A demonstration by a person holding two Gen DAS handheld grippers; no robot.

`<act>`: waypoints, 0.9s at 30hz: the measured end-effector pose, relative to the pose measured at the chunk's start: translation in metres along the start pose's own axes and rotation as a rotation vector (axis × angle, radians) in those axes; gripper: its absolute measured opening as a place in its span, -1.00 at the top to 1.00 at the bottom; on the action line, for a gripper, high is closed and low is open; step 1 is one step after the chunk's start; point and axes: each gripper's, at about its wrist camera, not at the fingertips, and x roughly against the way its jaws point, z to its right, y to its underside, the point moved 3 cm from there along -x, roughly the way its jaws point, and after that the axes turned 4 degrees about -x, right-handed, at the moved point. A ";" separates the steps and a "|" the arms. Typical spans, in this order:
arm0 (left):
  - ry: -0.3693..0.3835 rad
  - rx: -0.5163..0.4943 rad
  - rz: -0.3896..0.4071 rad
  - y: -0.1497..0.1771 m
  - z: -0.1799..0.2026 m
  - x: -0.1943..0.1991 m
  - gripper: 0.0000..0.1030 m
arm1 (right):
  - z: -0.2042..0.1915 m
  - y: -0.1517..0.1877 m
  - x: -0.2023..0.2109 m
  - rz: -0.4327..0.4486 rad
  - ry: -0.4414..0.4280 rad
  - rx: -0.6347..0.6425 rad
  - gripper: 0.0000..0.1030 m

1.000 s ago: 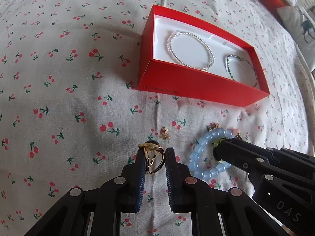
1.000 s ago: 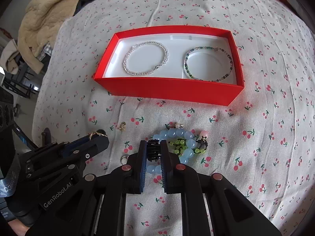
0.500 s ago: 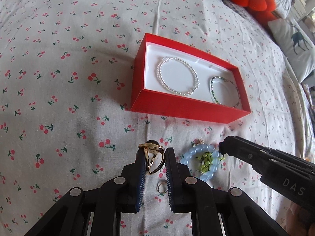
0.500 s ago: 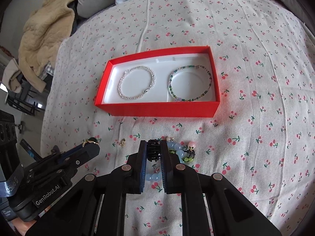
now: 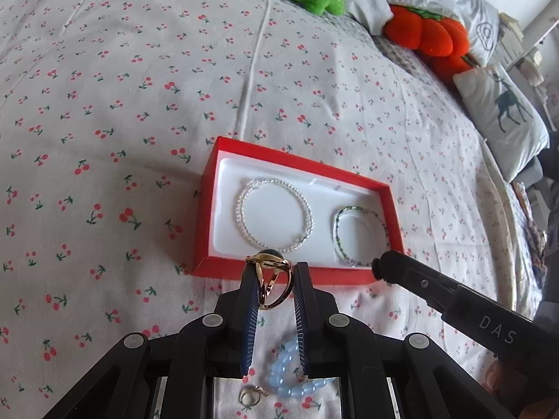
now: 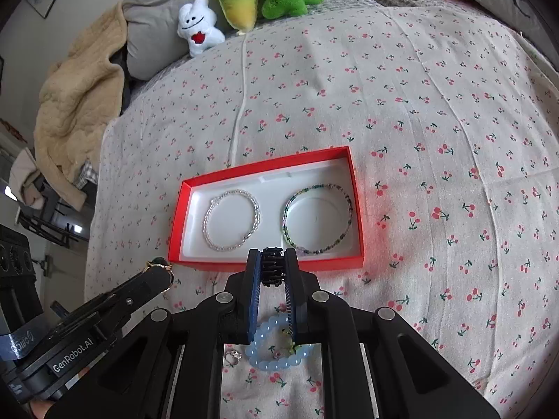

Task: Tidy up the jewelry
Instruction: 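Carry the ring and clip into the red box and open both tools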

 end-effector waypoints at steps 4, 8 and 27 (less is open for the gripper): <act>0.017 -0.007 0.013 -0.007 0.008 -0.014 0.73 | 0.008 -0.010 -0.005 0.013 -0.001 -0.035 0.73; 0.008 -0.027 0.013 -0.011 0.014 -0.028 0.73 | 0.016 -0.017 -0.011 0.019 0.000 -0.054 0.73; -0.093 -0.095 0.031 -0.013 0.010 -0.057 0.70 | 0.027 -0.020 -0.032 0.026 0.039 -0.036 0.71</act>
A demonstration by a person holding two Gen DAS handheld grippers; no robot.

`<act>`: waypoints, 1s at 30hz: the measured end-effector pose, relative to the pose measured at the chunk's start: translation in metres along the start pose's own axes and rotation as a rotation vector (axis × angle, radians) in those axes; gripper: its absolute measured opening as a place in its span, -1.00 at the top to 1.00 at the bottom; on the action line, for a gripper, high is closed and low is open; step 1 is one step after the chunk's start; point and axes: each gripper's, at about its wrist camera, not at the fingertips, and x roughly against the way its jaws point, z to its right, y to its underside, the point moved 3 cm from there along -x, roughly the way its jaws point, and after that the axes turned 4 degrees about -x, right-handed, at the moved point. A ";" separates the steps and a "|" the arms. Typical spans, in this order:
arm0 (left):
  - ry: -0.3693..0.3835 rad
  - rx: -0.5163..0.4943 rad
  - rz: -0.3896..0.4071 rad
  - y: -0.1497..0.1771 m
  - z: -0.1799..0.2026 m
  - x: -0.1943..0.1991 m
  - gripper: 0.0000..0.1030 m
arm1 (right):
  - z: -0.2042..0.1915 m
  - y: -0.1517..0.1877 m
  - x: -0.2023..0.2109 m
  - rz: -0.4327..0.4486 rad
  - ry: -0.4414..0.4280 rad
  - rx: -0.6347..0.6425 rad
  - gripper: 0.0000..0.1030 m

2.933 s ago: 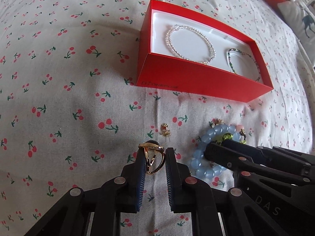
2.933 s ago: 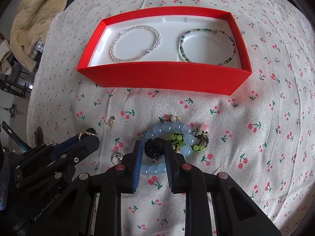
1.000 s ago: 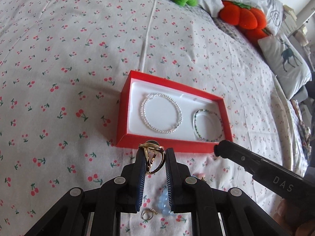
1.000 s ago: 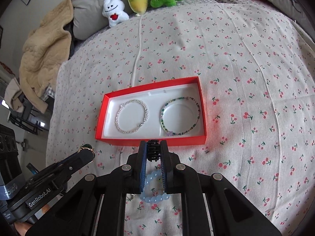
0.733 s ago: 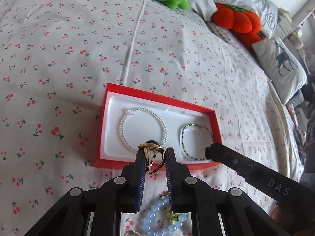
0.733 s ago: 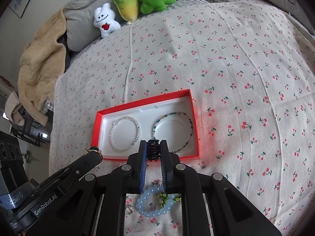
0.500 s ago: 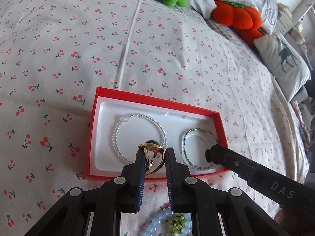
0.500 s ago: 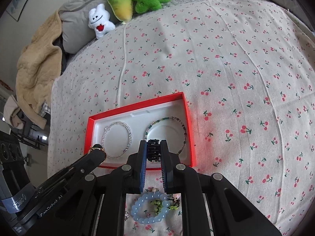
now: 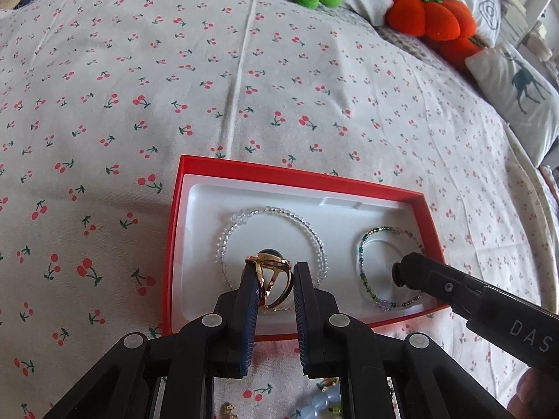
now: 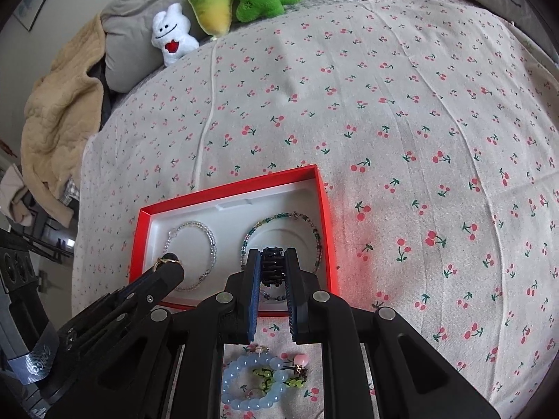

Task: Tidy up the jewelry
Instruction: 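Carry the ring and clip into the red box and open both tools, then withdraw both open tools from the box toward the remaining jewelry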

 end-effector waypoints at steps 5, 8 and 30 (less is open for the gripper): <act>-0.006 0.007 0.002 0.001 -0.004 0.007 0.30 | -0.002 0.000 0.008 0.009 0.000 0.010 0.67; -0.009 0.009 0.002 0.002 -0.004 0.016 0.23 | -0.002 0.001 0.014 0.013 0.002 0.020 0.58; -0.018 0.000 -0.030 0.040 -0.010 0.069 -0.60 | 0.001 0.039 0.060 0.010 0.010 0.073 -0.12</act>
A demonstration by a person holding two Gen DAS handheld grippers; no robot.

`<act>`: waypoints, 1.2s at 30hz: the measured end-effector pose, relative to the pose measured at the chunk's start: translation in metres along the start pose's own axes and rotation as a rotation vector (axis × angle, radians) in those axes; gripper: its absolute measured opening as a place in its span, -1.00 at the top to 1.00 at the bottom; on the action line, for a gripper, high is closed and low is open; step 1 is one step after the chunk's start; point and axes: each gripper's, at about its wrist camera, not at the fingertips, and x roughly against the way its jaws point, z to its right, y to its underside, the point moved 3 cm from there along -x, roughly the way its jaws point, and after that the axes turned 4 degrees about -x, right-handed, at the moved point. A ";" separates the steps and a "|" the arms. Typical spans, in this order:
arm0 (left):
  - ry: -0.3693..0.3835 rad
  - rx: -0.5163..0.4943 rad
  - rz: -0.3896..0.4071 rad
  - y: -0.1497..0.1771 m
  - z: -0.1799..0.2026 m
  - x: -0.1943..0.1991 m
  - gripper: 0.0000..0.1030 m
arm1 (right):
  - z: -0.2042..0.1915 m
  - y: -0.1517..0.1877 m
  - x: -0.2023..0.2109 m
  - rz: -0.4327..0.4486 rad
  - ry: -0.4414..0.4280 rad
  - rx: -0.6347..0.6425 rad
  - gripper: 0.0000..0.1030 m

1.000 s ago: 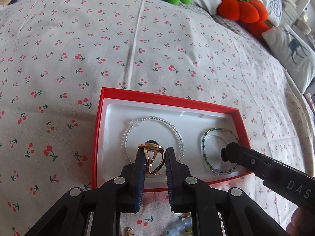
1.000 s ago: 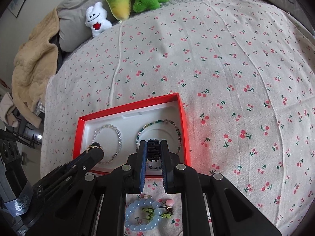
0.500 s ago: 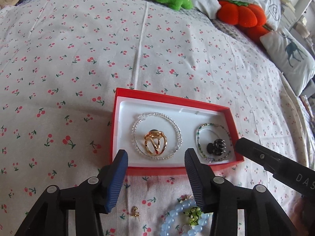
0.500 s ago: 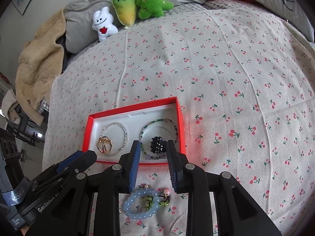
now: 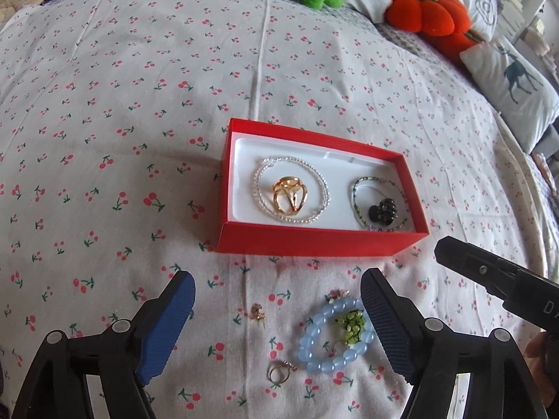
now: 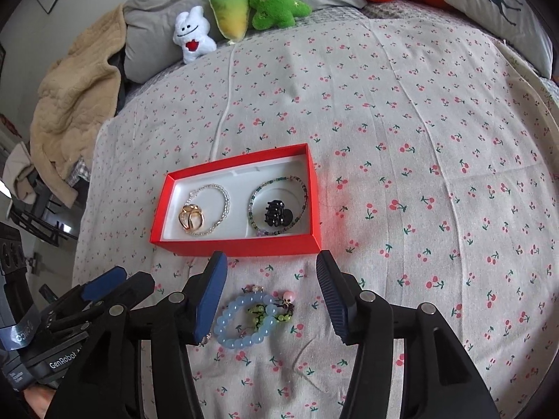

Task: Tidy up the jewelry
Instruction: 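Withdraw both open tools from the box toward the remaining jewelry, then grasp the small gold hoop earring with the left tool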

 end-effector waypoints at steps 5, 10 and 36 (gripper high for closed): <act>-0.030 -0.007 -0.029 0.013 -0.006 0.002 -0.68 | 0.004 0.013 0.000 -0.037 0.017 -0.005 -0.20; -0.039 0.008 -0.087 0.025 -0.012 -0.002 -0.69 | 0.002 0.027 -0.004 -0.085 0.037 0.006 -0.22; -0.001 0.072 -0.248 0.048 -0.016 -0.038 -0.66 | 0.011 0.052 -0.045 -0.264 0.102 -0.039 -0.23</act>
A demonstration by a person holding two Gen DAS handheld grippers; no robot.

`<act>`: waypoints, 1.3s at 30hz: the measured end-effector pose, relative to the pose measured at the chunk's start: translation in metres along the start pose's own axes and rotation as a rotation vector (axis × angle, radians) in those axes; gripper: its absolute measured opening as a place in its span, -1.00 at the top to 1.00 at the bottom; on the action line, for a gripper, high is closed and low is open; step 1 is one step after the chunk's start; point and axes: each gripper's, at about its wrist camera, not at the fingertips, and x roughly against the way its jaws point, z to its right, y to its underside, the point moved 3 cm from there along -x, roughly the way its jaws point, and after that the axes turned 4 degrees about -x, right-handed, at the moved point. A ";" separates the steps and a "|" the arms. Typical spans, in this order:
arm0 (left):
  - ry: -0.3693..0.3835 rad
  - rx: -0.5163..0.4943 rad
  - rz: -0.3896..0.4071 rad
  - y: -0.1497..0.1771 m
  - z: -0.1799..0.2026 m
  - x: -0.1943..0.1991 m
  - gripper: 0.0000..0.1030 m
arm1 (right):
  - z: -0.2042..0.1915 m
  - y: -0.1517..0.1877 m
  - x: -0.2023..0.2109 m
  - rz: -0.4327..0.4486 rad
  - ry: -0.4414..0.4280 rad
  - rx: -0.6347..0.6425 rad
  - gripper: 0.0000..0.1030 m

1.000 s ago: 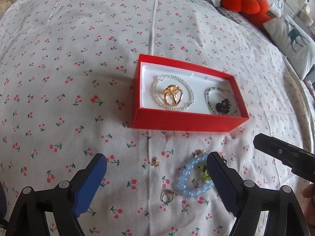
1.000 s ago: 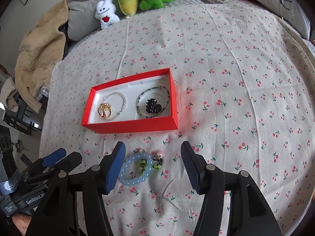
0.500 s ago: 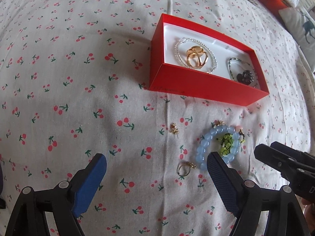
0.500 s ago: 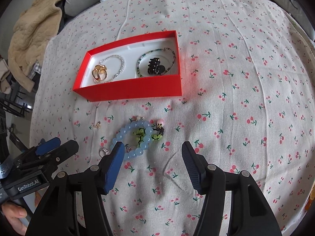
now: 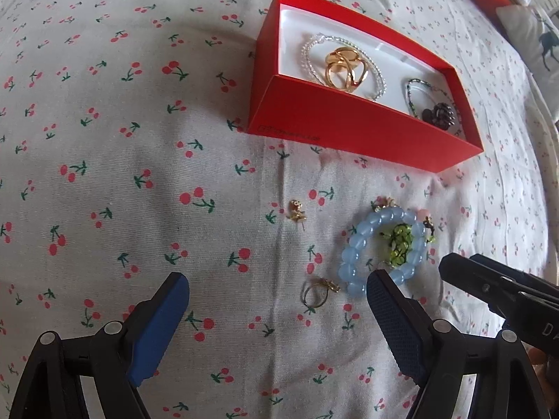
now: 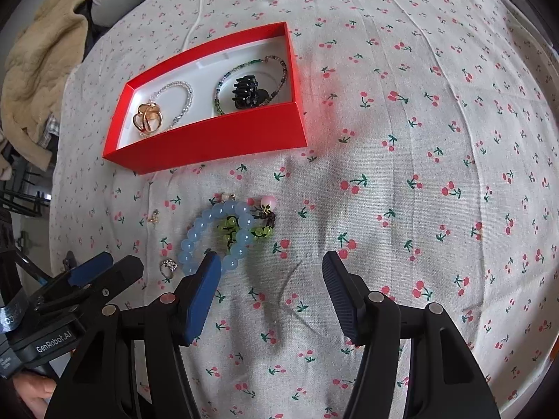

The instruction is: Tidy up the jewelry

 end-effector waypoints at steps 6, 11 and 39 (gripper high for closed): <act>0.029 -0.062 -0.025 0.001 0.016 -0.009 -0.15 | 0.004 -0.001 0.002 0.001 -0.003 -0.010 -0.23; -0.001 -0.155 -0.048 0.000 0.032 -0.023 0.18 | 0.009 -0.001 0.004 0.003 -0.005 -0.022 -0.23; -0.062 -0.199 -0.023 0.001 0.027 -0.019 0.63 | 0.005 -0.017 -0.022 0.014 0.001 -0.079 0.56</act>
